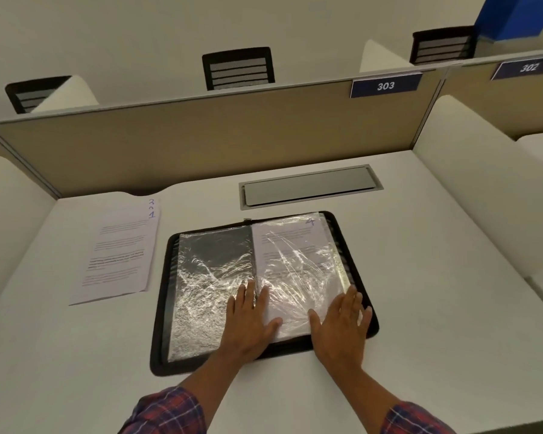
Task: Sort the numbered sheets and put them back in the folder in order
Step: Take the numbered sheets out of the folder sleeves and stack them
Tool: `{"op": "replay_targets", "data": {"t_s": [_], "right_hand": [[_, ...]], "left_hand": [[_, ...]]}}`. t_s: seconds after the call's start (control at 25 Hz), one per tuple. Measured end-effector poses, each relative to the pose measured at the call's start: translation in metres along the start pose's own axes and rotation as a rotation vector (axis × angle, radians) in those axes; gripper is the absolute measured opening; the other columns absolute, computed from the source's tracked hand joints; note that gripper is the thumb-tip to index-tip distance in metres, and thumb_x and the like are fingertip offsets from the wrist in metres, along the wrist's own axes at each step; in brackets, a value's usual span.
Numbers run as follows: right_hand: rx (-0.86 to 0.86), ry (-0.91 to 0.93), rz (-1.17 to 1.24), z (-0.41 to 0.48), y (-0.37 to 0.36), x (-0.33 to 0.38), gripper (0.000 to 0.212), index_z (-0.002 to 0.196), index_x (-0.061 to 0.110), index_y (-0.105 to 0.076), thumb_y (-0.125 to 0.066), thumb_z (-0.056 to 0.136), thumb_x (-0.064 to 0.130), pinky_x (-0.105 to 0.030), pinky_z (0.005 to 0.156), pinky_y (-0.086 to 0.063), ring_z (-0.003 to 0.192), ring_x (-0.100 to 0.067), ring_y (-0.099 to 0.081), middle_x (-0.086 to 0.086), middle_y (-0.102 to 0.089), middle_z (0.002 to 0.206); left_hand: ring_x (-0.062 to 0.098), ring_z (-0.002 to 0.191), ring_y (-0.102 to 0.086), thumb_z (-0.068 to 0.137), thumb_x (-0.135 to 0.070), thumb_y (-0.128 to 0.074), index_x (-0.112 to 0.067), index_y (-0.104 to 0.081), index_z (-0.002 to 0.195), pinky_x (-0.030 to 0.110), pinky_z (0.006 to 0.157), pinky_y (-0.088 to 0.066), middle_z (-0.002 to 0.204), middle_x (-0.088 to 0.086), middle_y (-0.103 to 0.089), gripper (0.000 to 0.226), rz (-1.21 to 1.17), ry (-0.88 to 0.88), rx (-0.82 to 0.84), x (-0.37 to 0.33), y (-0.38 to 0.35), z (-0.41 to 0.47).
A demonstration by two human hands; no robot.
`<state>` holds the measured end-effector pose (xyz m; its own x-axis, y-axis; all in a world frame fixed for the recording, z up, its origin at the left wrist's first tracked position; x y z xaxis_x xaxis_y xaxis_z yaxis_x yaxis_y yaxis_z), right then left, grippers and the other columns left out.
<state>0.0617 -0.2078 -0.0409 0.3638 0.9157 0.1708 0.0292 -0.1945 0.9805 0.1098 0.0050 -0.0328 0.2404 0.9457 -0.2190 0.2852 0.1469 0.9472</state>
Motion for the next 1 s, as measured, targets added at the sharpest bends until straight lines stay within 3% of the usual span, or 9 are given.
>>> {"op": "replay_targets", "data": {"t_s": [0.2, 0.32, 0.4, 0.52, 0.56, 0.64, 0.72, 0.84, 1.0], "right_hand": [[-0.048, 0.105, 0.024, 0.006, 0.004, 0.006, 0.066, 0.146, 0.003, -0.056, -0.022, 0.104, 0.041, -0.065, 0.123, -0.017, 0.153, -0.042, -0.031, -0.025, -0.032, 0.165], [-0.063, 0.114, 0.154, 0.007, 0.011, 0.019, 0.063, 0.149, 0.013, -0.055, -0.019, 0.105, 0.040, -0.062, 0.123, -0.021, 0.153, -0.039, -0.033, -0.020, -0.036, 0.165], [-0.058, 0.120, 0.331, 0.007, 0.016, 0.035, 0.059, 0.157, 0.019, -0.045, -0.018, 0.110, 0.044, -0.057, 0.125, -0.025, 0.156, -0.035, -0.028, -0.017, -0.031, 0.168], [-0.022, 0.164, 0.560, 0.003, 0.025, 0.064, 0.055, 0.164, 0.025, -0.029, -0.027, 0.111, 0.043, -0.051, 0.123, -0.031, 0.158, -0.030, -0.025, -0.011, -0.023, 0.172], [-0.013, 0.190, 0.610, 0.000, 0.030, 0.075, 0.055, 0.165, 0.028, -0.025, -0.032, 0.111, 0.042, -0.049, 0.123, -0.030, 0.159, -0.027, -0.023, -0.007, -0.020, 0.173], [0.025, 0.262, 0.682, -0.005, 0.038, 0.097, 0.057, 0.165, 0.033, -0.018, -0.035, 0.112, 0.041, -0.045, 0.124, -0.029, 0.159, -0.022, -0.021, -0.002, -0.017, 0.174], [0.086, 0.368, 0.732, -0.013, 0.041, 0.121, 0.060, 0.166, 0.036, -0.014, -0.037, 0.111, 0.044, -0.047, 0.124, -0.034, 0.157, -0.022, -0.027, 0.000, -0.020, 0.173], [0.217, 0.517, 0.786, -0.028, 0.043, 0.155, 0.071, 0.164, 0.046, -0.004, -0.047, 0.107, 0.045, -0.045, 0.120, -0.040, 0.150, -0.020, -0.041, 0.010, -0.024, 0.172], [0.362, 0.618, 0.784, -0.040, 0.036, 0.178, 0.088, 0.163, 0.047, 0.005, -0.057, 0.101, 0.059, -0.043, 0.121, -0.037, 0.154, -0.017, -0.034, 0.019, -0.015, 0.172]], "left_hand": [[0.030, 0.160, 0.009, 0.098, -0.077, -0.029, -0.034, 0.001, 0.166, 0.053, 0.127, -0.001, 0.174, 0.007, 0.009, 0.086, -0.013, 0.034, 0.026, 0.001, 0.003, 0.004], [0.030, 0.160, -0.001, 0.097, -0.079, -0.030, -0.037, -0.010, 0.165, 0.053, 0.127, -0.009, 0.175, 0.007, -0.002, 0.083, -0.050, 0.049, 0.028, 0.001, 0.009, 0.006], [0.030, 0.155, -0.025, 0.095, -0.083, -0.027, -0.037, -0.036, 0.158, 0.055, 0.124, -0.025, 0.170, 0.006, -0.026, 0.079, -0.088, 0.082, 0.007, 0.001, 0.021, 0.013], [0.021, 0.111, -0.066, 0.084, -0.096, -0.023, -0.027, -0.072, 0.117, 0.051, 0.099, -0.053, 0.124, 0.000, -0.071, 0.091, -0.443, 0.149, 0.044, 0.002, 0.048, 0.035], [0.020, 0.103, -0.069, 0.080, -0.100, -0.026, -0.024, -0.072, 0.115, 0.048, 0.096, -0.055, 0.118, -0.001, -0.073, 0.095, -0.600, 0.171, 0.053, 0.001, 0.059, 0.041], [0.019, 0.110, -0.067, 0.077, -0.099, -0.040, -0.024, -0.064, 0.133, 0.044, 0.097, -0.053, 0.133, -0.001, -0.068, 0.096, -0.841, 0.245, 0.060, 0.003, 0.083, 0.050], [0.017, 0.109, -0.065, 0.083, -0.081, -0.061, -0.022, -0.055, 0.141, 0.037, 0.087, -0.053, 0.140, 0.000, -0.062, 0.083, -0.996, 0.285, 0.073, 0.007, 0.104, 0.054], [0.026, 0.121, -0.062, 0.078, -0.062, -0.083, -0.020, -0.044, 0.150, 0.040, 0.092, -0.055, 0.145, 0.002, -0.056, 0.092, -0.924, 0.309, 0.028, 0.026, 0.120, 0.057], [0.036, 0.144, -0.046, 0.062, -0.073, -0.086, -0.025, -0.023, 0.163, 0.058, 0.113, -0.044, 0.166, 0.010, -0.034, 0.129, -0.903, 0.311, -0.021, 0.060, 0.125, 0.052]]}}
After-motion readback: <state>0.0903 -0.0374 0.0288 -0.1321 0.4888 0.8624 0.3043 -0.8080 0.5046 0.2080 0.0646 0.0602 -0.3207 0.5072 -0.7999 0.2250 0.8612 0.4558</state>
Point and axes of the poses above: each hand's wrist, its own z-axis towards the middle knuckle, its own y-axis out of the back of the hand, x = y × z, the point moved 6 cm from there along z, towards the middle knuckle
